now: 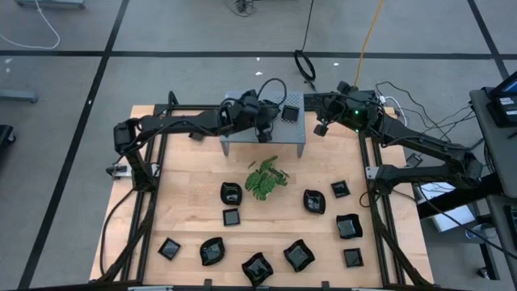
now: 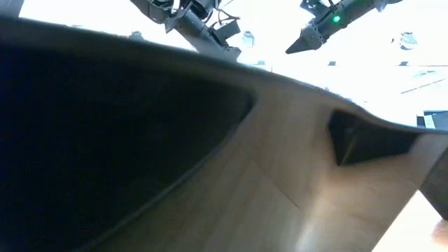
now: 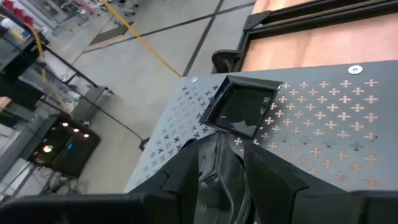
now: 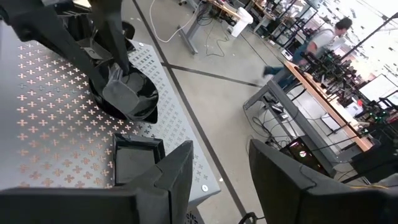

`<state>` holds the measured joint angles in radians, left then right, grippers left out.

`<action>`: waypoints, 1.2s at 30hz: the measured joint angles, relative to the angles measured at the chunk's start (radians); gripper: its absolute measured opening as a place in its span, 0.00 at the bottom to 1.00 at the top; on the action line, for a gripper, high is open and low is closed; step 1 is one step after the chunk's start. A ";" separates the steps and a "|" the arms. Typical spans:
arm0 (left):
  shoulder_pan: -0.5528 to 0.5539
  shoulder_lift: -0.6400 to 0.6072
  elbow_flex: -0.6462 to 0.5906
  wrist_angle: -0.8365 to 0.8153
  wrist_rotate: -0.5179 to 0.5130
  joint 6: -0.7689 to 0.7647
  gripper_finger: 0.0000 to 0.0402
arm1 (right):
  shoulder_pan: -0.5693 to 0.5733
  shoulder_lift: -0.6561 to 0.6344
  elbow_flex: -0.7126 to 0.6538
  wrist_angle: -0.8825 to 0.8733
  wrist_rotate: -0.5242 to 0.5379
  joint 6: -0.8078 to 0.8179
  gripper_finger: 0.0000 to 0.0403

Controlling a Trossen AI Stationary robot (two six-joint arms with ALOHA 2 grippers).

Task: Pick & Place Mini shaped plates
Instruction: Stack the leaf-shaped plate on top of the leaf-shaped plate on the shelf

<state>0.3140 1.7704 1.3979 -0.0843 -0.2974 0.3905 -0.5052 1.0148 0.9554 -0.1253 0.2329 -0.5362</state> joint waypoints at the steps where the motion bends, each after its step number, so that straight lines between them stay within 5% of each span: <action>1: 0.003 0.004 0.000 0.000 0.020 0.000 0.32 | 0.000 0.000 0.000 0.000 0.000 0.000 0.36; 36: 0.008 0.043 0.000 0.006 0.035 -0.032 0.32 | 0.000 0.000 0.000 0.000 -0.002 -0.008 0.36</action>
<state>0.3222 1.8130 1.3979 -0.0781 -0.2628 0.3584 -0.5049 1.0148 0.9554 -0.1256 0.2314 -0.5438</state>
